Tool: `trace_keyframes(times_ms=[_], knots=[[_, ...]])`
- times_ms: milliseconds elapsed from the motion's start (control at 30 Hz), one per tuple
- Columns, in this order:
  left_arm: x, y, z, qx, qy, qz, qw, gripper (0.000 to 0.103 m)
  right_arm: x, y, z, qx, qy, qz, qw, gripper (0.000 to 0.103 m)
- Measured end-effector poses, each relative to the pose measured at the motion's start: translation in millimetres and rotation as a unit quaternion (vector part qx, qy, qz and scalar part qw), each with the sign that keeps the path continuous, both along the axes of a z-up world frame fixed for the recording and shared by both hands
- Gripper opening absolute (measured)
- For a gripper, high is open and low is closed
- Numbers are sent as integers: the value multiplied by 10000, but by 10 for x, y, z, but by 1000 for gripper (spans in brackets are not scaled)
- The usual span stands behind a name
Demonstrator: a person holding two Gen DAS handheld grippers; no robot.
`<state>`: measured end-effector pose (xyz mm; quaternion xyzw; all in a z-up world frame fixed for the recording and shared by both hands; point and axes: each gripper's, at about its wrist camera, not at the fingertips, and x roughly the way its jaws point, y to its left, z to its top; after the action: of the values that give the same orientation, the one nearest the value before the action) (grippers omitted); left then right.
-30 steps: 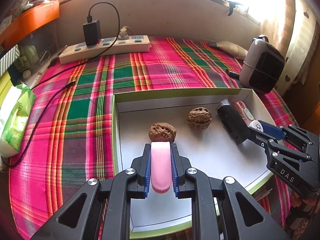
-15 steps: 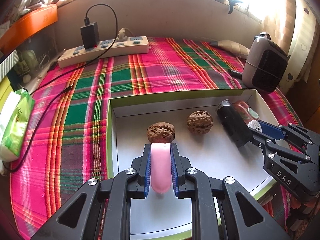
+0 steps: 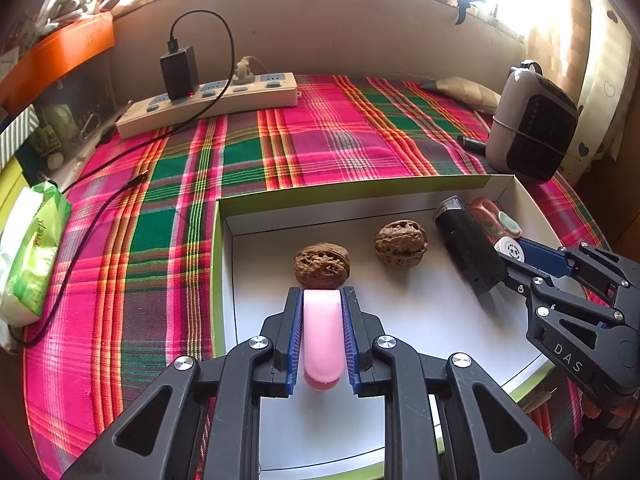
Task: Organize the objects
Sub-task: 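Open the right gripper to release the jar while the left lowers and releases the pink piece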
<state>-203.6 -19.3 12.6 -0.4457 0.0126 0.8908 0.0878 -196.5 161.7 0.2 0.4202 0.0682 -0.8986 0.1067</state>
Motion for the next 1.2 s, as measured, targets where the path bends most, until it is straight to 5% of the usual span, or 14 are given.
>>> trace_keyframes(times_ms=[267, 400, 1200], knots=[[15, 19, -2, -47, 18, 18, 10000, 22, 1, -5, 4, -27, 0, -31, 10000, 29], [31, 27, 1, -87, 50, 50, 9999, 26, 10, -2, 14, -76, 18, -34, 10000, 40], [310, -43, 135, 125, 188, 142, 9996, 29, 274, 2, 148, -310, 200, -113, 9993, 40]])
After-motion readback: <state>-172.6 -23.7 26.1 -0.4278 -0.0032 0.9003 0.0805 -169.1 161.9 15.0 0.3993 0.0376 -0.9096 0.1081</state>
